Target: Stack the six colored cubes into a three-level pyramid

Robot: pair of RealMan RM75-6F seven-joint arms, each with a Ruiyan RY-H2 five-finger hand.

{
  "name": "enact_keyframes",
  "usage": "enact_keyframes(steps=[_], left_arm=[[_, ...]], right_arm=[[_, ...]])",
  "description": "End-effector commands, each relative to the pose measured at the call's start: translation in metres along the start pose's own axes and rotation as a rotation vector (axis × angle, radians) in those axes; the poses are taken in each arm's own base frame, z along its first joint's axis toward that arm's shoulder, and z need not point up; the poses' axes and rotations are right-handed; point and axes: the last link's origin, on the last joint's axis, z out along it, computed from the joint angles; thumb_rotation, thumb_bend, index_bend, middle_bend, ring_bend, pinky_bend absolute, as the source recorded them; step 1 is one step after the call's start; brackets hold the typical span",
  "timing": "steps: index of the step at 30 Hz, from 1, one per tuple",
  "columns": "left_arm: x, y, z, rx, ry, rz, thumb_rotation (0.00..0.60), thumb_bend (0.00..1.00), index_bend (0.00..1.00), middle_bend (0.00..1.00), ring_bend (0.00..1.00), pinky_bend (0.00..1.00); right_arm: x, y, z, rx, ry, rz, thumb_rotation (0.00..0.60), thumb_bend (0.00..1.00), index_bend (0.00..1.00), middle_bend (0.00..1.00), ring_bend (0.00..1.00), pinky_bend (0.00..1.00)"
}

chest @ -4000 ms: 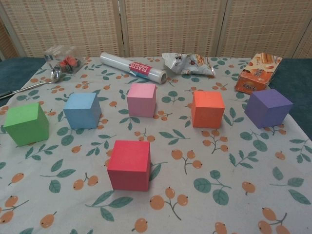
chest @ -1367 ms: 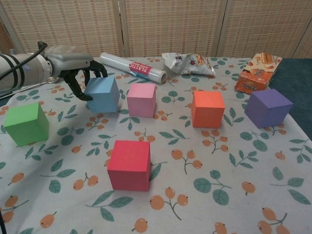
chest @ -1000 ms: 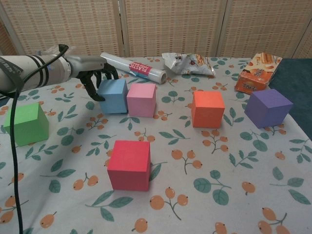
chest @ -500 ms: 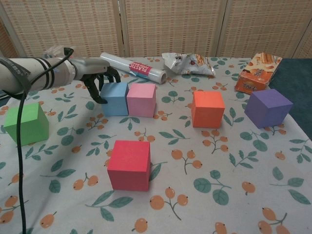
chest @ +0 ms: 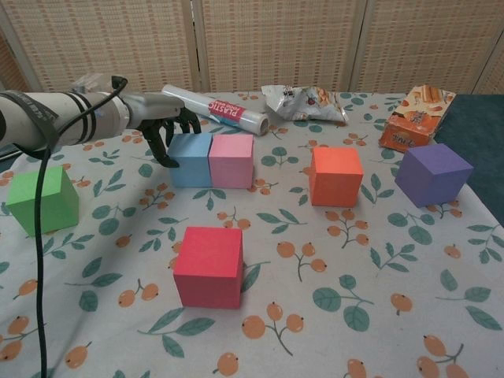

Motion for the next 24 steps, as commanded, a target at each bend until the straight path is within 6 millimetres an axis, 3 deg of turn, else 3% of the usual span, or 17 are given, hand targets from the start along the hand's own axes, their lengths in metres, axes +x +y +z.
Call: enact_keyframes(steps=[1,15,24], left_arm=[[-0.0002,0.0004,0.0008,0.002,-0.003,0.008,0.6,0.3,0.35,0.44,0.38,0.21],[-0.0005,0.0019,0.0056,0.014,-0.038,0.028,0.6,0.3,0.32,0.41,0.36,0.2],[-0.0005,0.0041,0.0046,0.013,-0.048,0.029,0.6,0.31,0.16,0.26,0.25,0.2]], right_arm=[[0.0,0.0008,-0.0007,-0.002,0.0,0.0,0.6,0.18,0.0,0.07,0.0,0.07],[0.0007,0.0029,-0.0015,-0.007,0.005,0.001,0.6,0.18,0.0,0.07,0.0,0.07],[0.0009,0.004,-0.0023,-0.012,0.005,0.002,0.6,0.18,0.0,0.07,0.0,0.07]])
